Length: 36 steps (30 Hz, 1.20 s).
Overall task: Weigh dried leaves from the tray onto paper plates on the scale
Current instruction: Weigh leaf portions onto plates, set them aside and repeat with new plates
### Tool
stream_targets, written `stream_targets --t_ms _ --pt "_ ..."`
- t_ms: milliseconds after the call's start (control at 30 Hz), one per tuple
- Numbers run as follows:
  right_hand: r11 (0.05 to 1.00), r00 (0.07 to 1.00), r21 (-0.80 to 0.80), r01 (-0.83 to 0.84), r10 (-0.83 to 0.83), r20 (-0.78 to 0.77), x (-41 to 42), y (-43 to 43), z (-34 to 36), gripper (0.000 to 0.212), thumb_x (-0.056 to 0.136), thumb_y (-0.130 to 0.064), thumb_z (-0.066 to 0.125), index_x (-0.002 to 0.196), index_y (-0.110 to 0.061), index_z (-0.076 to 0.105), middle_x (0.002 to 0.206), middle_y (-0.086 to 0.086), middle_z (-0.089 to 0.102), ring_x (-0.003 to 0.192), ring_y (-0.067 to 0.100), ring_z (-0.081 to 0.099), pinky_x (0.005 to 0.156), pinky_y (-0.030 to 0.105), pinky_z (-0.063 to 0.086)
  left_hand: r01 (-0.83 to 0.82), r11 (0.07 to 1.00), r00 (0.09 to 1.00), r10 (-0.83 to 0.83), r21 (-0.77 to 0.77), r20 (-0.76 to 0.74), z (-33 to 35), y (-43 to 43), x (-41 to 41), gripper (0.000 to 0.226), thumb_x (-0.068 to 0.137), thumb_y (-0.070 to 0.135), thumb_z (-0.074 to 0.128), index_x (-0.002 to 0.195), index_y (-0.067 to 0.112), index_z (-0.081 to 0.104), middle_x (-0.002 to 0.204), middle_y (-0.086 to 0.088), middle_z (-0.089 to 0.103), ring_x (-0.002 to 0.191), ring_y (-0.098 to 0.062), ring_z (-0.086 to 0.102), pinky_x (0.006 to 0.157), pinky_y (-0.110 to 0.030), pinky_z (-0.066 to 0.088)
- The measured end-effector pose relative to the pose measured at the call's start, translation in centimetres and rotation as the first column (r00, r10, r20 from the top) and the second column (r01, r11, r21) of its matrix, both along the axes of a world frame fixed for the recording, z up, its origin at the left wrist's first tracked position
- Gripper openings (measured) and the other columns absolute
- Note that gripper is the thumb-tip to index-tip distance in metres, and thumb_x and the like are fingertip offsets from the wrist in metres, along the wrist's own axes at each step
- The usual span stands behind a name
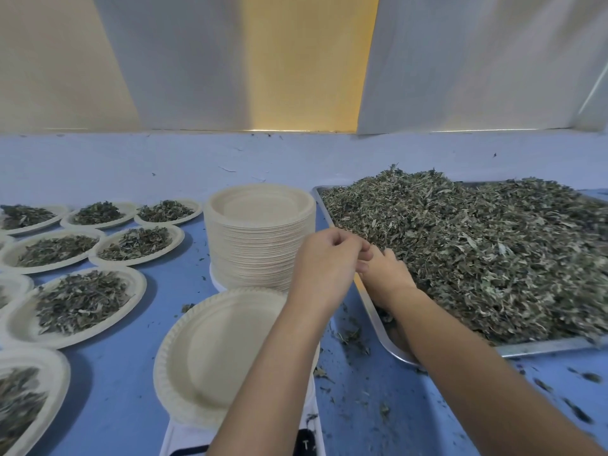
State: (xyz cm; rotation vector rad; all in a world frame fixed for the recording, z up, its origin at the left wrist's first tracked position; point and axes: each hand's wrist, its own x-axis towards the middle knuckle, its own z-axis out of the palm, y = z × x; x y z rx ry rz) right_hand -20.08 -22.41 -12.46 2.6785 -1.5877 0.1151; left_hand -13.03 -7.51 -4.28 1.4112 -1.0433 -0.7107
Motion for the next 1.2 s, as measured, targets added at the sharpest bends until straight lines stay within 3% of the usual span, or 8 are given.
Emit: stream_targets --t_ms 300,467,633,733,800,933,1100,1200 --pt "1.000 1.000 -0.009 -0.008 0.008 0.003 -0.3 0.6 0.3 0.034 0.100 -0.017 0.033 0.133 -0.011 0.040 0.130 0.014 0.042 0.119 0.036 0.046 0.091 0.045 0.043 -0.049 0.998 0.982 0.054 0.037 -0.180 0.0 0.1 -0.8 0.024 0.089 0.009 0.051 0.070 0.017 0.064 0.076 0.002 0.069 0.064 -0.007 0.061 0.061 -0.019 0.046" --pt "0.998 0.960 -0.013 0.065 -0.059 0.274 -1.6 0.5 0.4 0.019 0.100 -0.017 0.039 0.113 -0.007 0.048 0.117 0.014 0.049 0.109 0.035 0.051 0.080 0.038 0.041 -0.102 0.990 0.894 0.134 0.098 -0.428 -0.6 -1.1 -1.9 0.020 0.095 0.012 0.044 0.088 0.010 0.062 0.095 -0.003 0.064 0.090 -0.014 0.058 0.075 -0.026 0.048" --pt "0.951 0.651 0.263 0.166 -0.306 0.695 -2.1 0.4 1.5 0.040 0.104 -0.029 0.028 0.109 0.000 0.054 0.113 0.021 0.059 0.106 0.035 0.053 0.077 0.034 0.034 -0.047 0.987 0.771 0.132 0.151 -0.623 -1.5 -2.6 -2.9 0.029 0.100 0.019 0.039 0.118 0.004 0.056 0.123 -0.010 0.056 0.109 -0.019 0.053 0.092 -0.032 0.045" --pt "0.857 0.304 0.513 0.052 -0.503 0.809 -2.1 0.7 2.2 0.042 0.103 -0.031 0.031 0.122 -0.002 0.054 0.123 0.016 0.057 0.109 0.029 0.052 0.089 0.033 0.039 -0.011 0.987 0.719 0.117 0.158 -0.685 -1.8 -3.2 -3.0 0.041 0.101 0.025 0.036 0.133 0.001 0.047 0.138 -0.013 0.048 0.127 -0.024 0.045 0.099 -0.035 0.040" --pt "0.734 0.036 0.662 -0.149 -0.665 0.746 -2.3 0.9 2.9 0.038 0.101 -0.034 0.039 0.114 -0.005 0.060 0.117 0.015 0.061 0.103 0.029 0.058 0.090 0.038 0.047 0.001 0.988 0.697 0.110 0.154 -0.708 -1.9 -3.2 -3.0 0.044 0.101 0.027 0.035 0.137 0.001 0.044 0.141 -0.014 0.045 0.130 -0.025 0.042 0.101 -0.035 0.038" --pt "0.574 -0.287 0.623 -0.531 -0.814 0.505 -2.6 2.4 4.6 0.035 0.099 -0.034 0.044 0.080 -0.007 0.057 0.075 0.011 0.064 0.056 0.022 0.059 0.043 0.023 0.047 -0.003 0.992 0.698 0.091 0.123 -0.711 -1.6 -2.6 -2.5 0.044 0.101 0.029 0.035 0.136 0.002 0.044 0.142 -0.013 0.044 0.131 -0.024 0.041 0.099 -0.033 0.037" --pt "0.517 -0.426 0.327 -0.791 -0.849 0.313 -1.4 4.9 8.0 0.038 0.100 -0.032 0.038 0.068 -0.014 0.046 0.052 0.004 0.049 0.040 0.012 0.037 0.035 0.018 0.032 -0.010 0.999 0.686 0.041 0.047 -0.726 0.0 -1.0 -0.7 0.042 0.102 0.027 0.035 0.133 0.001 0.046 0.140 -0.013 0.046 0.128 -0.022 0.045 0.101 -0.032 0.038" --pt "0.452 -0.355 0.178 -0.874 -0.844 0.403 0.4 7.3 10.1 0.054 0.099 -0.029 0.037 0.051 -0.009 0.050 0.044 0.001 0.045 0.032 0.013 0.037 0.033 0.016 0.030 -0.077 0.997 0.706 0.035 -0.027 -0.707 1.2 0.7 0.8 0.040 0.101 0.025 0.035 0.128 0.000 0.051 0.129 -0.011 0.055 0.099 -0.015 0.056 0.072 -0.021 0.043"
